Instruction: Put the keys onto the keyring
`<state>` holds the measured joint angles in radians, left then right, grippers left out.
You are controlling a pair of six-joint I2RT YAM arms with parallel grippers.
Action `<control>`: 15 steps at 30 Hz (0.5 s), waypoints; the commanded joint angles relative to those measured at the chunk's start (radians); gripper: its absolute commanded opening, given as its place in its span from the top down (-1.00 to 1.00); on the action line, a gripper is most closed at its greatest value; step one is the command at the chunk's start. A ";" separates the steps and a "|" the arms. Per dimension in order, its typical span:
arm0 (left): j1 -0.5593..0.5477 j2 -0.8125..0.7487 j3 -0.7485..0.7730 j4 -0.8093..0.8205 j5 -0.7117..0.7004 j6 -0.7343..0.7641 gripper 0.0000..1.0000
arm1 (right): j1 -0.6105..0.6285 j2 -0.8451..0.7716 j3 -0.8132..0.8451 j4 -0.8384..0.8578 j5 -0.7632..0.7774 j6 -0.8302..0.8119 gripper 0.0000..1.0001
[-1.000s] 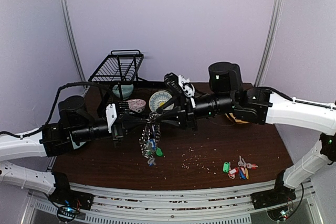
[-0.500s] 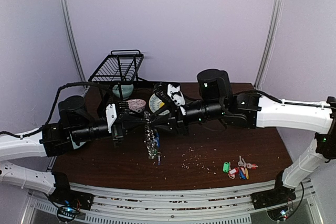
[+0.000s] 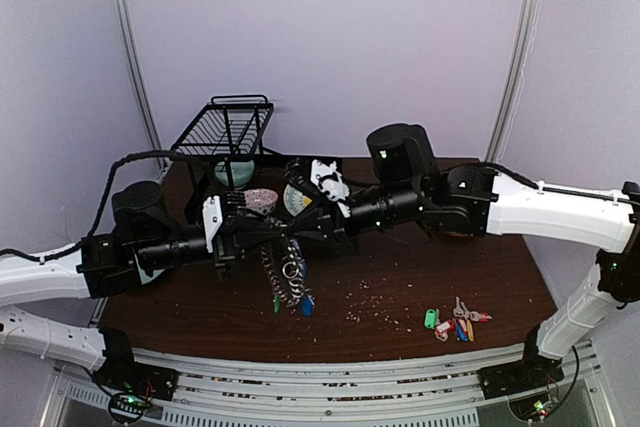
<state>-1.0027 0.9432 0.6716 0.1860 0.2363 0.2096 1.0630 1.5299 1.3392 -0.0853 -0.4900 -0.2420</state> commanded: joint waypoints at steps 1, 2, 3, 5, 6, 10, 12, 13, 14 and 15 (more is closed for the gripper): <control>-0.001 0.058 0.070 -0.005 0.035 -0.010 0.47 | 0.027 -0.011 0.153 -0.287 0.132 -0.152 1.00; 0.001 0.069 0.083 -0.021 0.038 -0.013 0.39 | 0.039 0.000 0.206 -0.361 0.172 -0.191 1.00; 0.002 0.076 0.089 -0.030 0.038 -0.016 0.36 | 0.052 0.014 0.249 -0.430 0.207 -0.222 1.00; 0.008 0.076 0.094 -0.033 0.047 -0.020 0.36 | 0.068 0.036 0.322 -0.537 0.252 -0.252 1.00; 0.010 0.074 0.092 -0.033 0.054 -0.020 0.38 | 0.075 0.044 0.349 -0.572 0.266 -0.260 1.00; 0.010 0.086 0.103 -0.043 0.102 -0.012 0.39 | 0.107 0.063 0.408 -0.636 0.319 -0.306 1.00; 0.010 0.091 0.108 -0.049 0.160 -0.002 0.37 | 0.120 0.079 0.437 -0.663 0.361 -0.323 1.00; 0.010 0.088 0.107 -0.044 0.184 -0.003 0.34 | 0.124 0.086 0.450 -0.674 0.373 -0.329 1.00; 0.010 0.085 0.103 -0.034 0.195 -0.005 0.31 | 0.129 0.090 0.460 -0.681 0.376 -0.334 1.00; 0.010 0.081 0.100 -0.025 0.196 -0.009 0.29 | 0.133 0.095 0.470 -0.686 0.379 -0.342 1.00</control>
<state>-1.0000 1.0302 0.7456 0.1299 0.3450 0.2024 1.1774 1.6009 1.7523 -0.6983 -0.1886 -0.5270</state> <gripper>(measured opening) 0.339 0.008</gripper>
